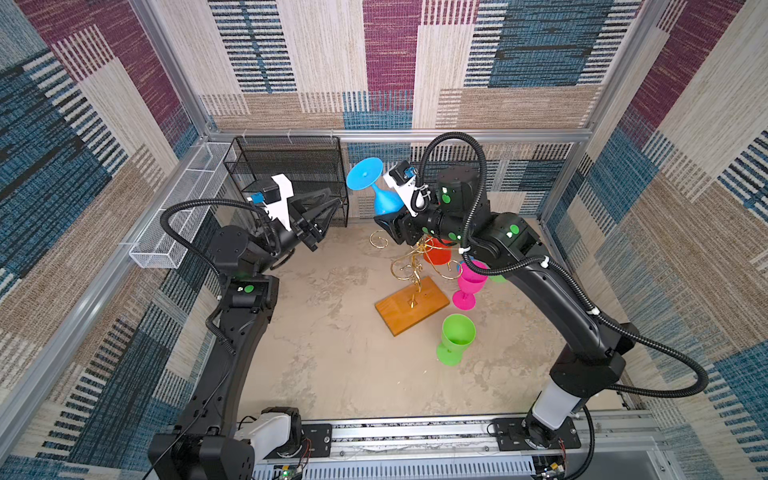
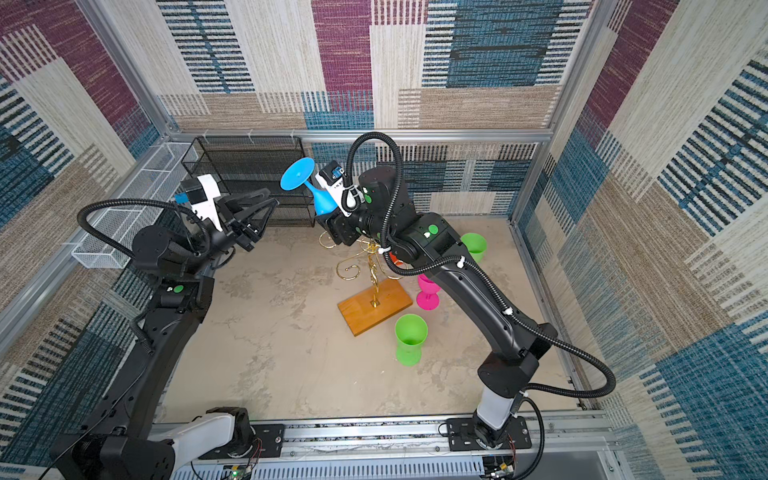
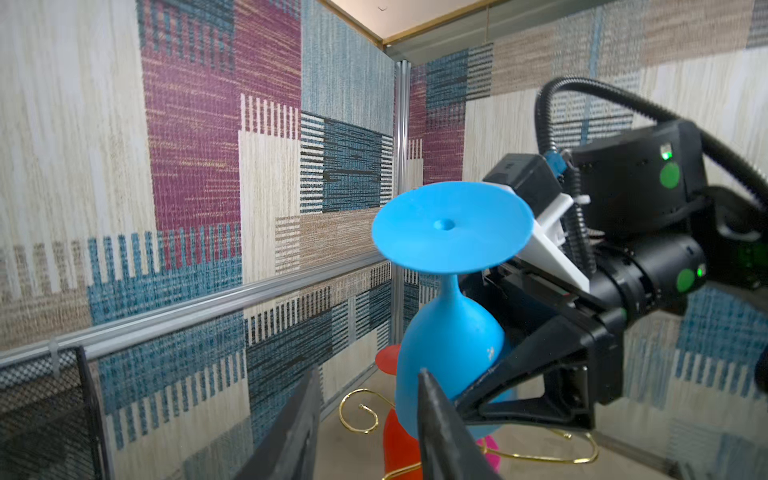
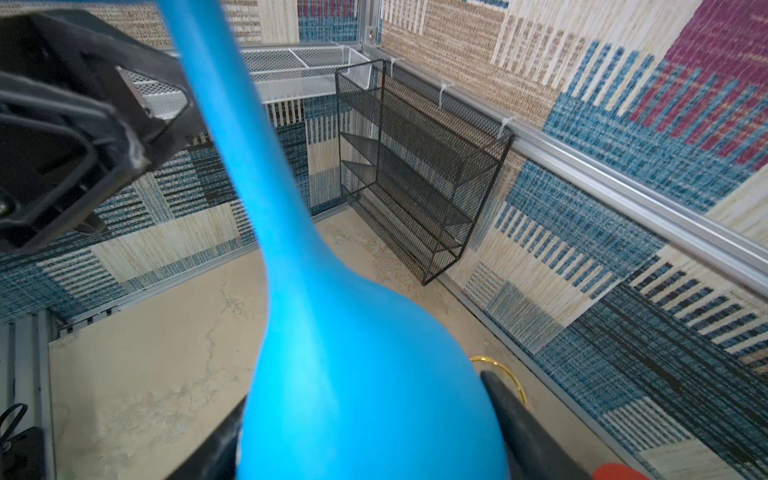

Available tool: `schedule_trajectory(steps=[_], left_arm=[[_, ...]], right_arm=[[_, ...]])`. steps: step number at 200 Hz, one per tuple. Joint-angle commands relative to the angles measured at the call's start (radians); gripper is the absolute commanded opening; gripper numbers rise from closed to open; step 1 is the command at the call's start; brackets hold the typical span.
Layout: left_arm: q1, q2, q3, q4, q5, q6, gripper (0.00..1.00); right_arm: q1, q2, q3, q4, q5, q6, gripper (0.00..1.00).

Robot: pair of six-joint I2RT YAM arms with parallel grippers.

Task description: Take the wine glass off the wine glass rack

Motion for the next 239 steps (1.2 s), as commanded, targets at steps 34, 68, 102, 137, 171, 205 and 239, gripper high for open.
schedule_trajectory(steps=[34, 68, 102, 137, 171, 205, 239], left_arm=[[-0.032, 0.010, -0.021, 0.060, 0.005, 0.468, 0.43], [-0.049, 0.013, -0.015, 0.059, -0.015, 0.535, 0.45], [-0.065, 0.015, -0.004, 0.060, -0.031, 0.582, 0.45], [-0.075, 0.017, 0.011, 0.059, -0.033, 0.610, 0.45], [-0.079, 0.014, 0.021, 0.059, -0.030, 0.634, 0.40], [-0.083, 0.004, 0.022, 0.040, -0.031, 0.670, 0.27], [-0.084, -0.003, 0.023, 0.031, -0.031, 0.676, 0.06]], right_arm=[[0.005, 0.014, 0.034, -0.086, -0.043, 0.039, 0.46], [0.019, 0.044, 0.067, -0.121, -0.045, 0.034, 0.45], [0.040, 0.077, 0.114, -0.156, -0.032, 0.030, 0.44], [0.052, 0.095, 0.142, -0.175, -0.026, 0.028, 0.43], [0.058, 0.103, 0.152, -0.182, -0.021, 0.030, 0.43], [0.059, 0.105, 0.159, -0.177, -0.024, 0.032, 0.44], [0.063, 0.104, 0.159, -0.169, -0.037, 0.034, 0.48]])
